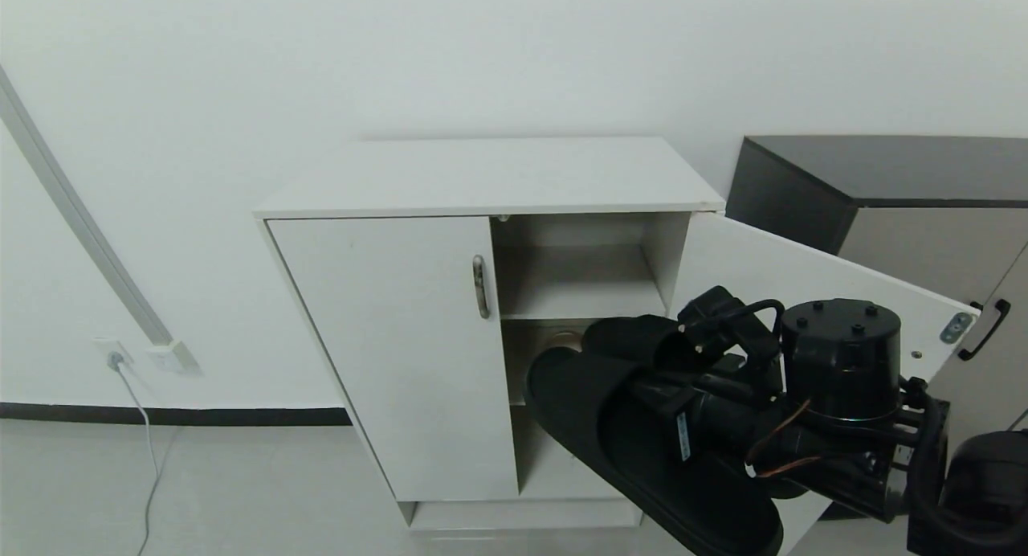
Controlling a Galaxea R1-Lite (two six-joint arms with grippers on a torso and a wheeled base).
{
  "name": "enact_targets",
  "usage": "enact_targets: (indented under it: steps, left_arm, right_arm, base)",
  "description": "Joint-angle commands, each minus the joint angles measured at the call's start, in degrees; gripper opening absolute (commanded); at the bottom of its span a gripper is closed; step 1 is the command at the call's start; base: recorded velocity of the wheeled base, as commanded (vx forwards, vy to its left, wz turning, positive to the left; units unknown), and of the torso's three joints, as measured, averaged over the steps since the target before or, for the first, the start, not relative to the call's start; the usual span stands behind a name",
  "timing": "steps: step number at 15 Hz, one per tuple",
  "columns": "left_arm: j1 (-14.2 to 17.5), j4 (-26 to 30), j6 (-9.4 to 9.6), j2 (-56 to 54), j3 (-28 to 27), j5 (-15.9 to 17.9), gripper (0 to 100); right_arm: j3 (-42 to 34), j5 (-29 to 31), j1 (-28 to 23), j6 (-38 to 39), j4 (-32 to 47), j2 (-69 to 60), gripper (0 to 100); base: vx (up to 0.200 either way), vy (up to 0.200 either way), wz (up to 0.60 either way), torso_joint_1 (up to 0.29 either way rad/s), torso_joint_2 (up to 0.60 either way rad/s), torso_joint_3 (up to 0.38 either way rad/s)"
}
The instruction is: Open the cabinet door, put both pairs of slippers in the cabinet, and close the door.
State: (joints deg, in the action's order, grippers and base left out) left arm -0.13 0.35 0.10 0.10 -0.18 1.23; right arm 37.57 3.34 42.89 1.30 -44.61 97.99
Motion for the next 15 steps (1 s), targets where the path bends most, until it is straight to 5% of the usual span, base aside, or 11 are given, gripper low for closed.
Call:
enact_targets:
  steps: [1,15]
  left_arm:
    - [0.0,0.0,-0.01,0.0,0.0,0.0,0]
    - [0.0,0.0,-0.01,0.0,0.0,0.0,0]
  right_arm:
    - [-0.1,0.1,0.0,0.0,-0.5,0.4,0]
    - [-0.7,0.1,0.1,-0.4,-1.7,1.2,0]
  base:
    - [0.000,0.000,0.00,-0.159,0.50,0.325]
    - [0.000,0.000,0.00,-0.074,0.43,0.353]
